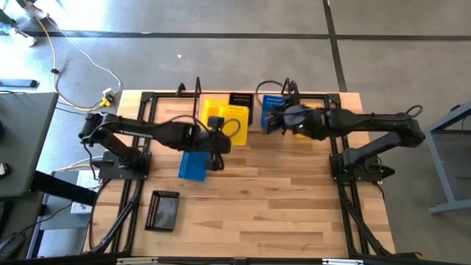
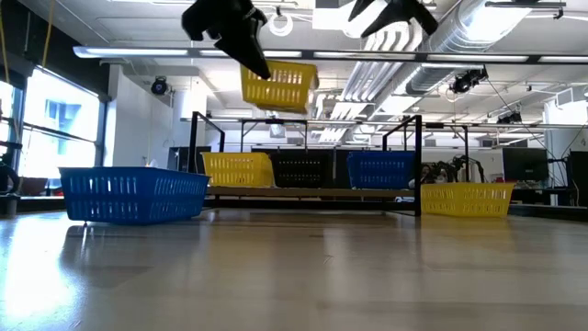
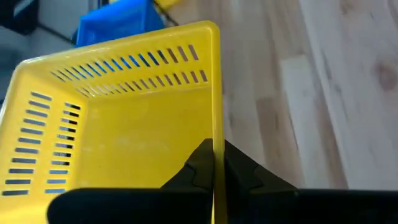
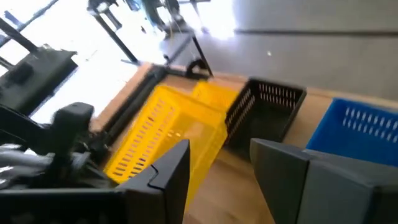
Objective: Stack baskets on shelf by color
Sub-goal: Stack the bottom yellow bin on top of the other yellow bin on the shelf
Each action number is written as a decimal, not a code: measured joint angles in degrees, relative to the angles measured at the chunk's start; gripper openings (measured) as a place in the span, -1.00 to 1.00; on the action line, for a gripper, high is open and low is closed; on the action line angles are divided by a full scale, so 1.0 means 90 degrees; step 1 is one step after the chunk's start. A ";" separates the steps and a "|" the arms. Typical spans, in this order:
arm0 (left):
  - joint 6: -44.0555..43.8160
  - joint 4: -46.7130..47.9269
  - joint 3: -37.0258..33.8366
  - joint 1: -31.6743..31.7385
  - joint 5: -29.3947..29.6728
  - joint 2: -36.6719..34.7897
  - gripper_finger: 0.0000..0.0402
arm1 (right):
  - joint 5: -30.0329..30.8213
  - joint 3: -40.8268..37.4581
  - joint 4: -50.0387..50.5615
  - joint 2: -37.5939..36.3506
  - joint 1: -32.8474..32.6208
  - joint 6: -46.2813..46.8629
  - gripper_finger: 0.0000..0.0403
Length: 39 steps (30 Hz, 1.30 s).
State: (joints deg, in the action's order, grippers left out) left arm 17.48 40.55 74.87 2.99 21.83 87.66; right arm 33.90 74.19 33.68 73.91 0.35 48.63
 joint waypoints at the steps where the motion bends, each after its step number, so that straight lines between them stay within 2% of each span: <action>1: -0.0019 0.0106 -0.0008 0.0097 -0.0074 -0.0084 -1.00 | 0.0001 0.0002 -0.0033 -0.0114 0.0034 -0.0140 -0.24; 6: 0.0142 0.0271 -0.0012 0.0590 -0.0342 -0.0391 -1.00 | -0.0002 0.0002 -0.0061 -0.0547 0.0191 -0.0768 -0.24; 10: 0.0465 0.0257 -0.0093 0.1061 -0.0874 -0.0602 -1.00 | -0.0022 0.0002 -0.0036 -0.0804 0.0250 -0.1108 -0.24; 14: 0.0680 0.0191 -0.0625 0.1583 -0.1457 -0.0982 -1.00 | -0.0038 0.0002 -0.0005 -0.0953 0.0254 -0.1287 -0.24; 21: 0.1262 -0.0889 -0.1531 0.2357 -0.1867 -0.1613 -1.00 | -0.0041 0.0002 0.0019 -0.0981 0.0254 -0.1458 -0.24; 29: 0.1846 -0.0767 -0.1579 0.3114 -0.2740 -0.1411 -1.00 | -0.0288 0.0002 0.0041 -0.0976 0.0254 -0.1459 -0.24; 34: 0.2102 -0.0718 -0.1579 0.3311 -0.2839 -0.1130 -1.00 | -0.0295 0.0002 0.0040 -0.0976 0.0254 -0.1459 -0.24; 39: 0.2102 -0.0617 -0.1579 0.3384 -0.2596 -0.0802 -1.00 | -0.0295 0.0002 0.0040 -0.0976 0.0254 -0.1458 -0.24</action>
State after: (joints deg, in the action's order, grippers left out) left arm 36.40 35.00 60.66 33.45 -1.53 80.45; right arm 31.24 74.22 34.04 65.13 2.63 35.51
